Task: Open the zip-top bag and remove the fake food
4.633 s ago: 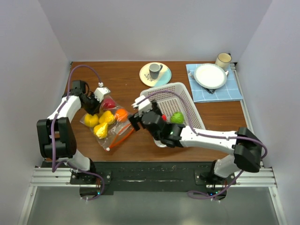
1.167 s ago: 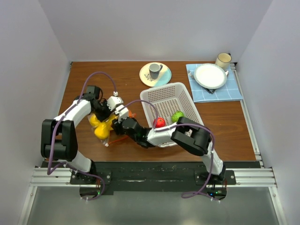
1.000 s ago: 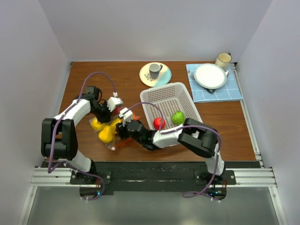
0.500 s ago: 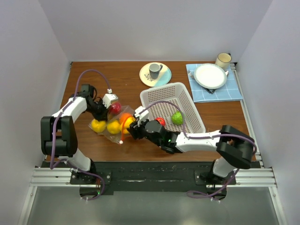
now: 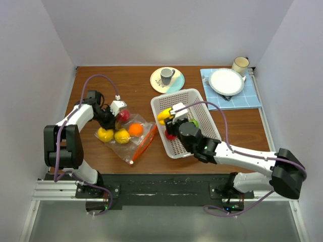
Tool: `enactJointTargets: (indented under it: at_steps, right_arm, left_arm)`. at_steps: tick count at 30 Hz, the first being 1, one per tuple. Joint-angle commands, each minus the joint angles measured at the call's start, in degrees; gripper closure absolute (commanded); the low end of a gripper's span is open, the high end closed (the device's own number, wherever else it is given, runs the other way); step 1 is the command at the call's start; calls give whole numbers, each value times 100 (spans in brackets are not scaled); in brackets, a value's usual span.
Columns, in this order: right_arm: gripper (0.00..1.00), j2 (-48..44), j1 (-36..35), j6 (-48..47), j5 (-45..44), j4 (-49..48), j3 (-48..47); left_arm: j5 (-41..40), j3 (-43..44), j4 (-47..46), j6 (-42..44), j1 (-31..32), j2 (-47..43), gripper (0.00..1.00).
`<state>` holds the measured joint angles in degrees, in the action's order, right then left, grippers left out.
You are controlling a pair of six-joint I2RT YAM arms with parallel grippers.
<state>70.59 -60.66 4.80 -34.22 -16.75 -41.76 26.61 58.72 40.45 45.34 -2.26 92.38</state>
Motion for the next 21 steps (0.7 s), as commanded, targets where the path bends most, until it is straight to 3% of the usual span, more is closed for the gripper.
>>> enactJointTargets:
  at_steps: [1, 5, 8, 9, 10, 14, 16, 21]
  right_arm:
    - [77, 139, 643, 64, -1209, 532, -77]
    - [79, 1085, 811, 1011, -1869, 1427, -815]
    - [40, 1439, 802, 1208, -1895, 1947, -1430]
    - [15, 1536, 802, 1243, -1930, 2044, -1536]
    - [3, 1537, 802, 1243, -1879, 2079, -1711]
    - [1, 1046, 609, 508, -951, 1484, -1591]
    - [1, 852, 171, 260, -631, 1070, -1467]
    - [1, 1509, -726, 179, -516, 1131, -1713]
  left_arm:
    - [-350, 34, -19, -69, -99, 105, 100]
    - [-306, 70, 16, -140, -99, 61, 100]
    - [-306, 43, 33, -131, -99, -18, 100]
    - [-314, 43, 42, -122, -99, -53, 100]
    - [-314, 17, 34, -96, -108, -62, 100]
    - [-332, -10, 25, -61, -99, -106, 100]
    - [-332, -10, 7, -43, -108, -123, 100]
    - [-253, 26, -10, -34, -99, -80, 100]
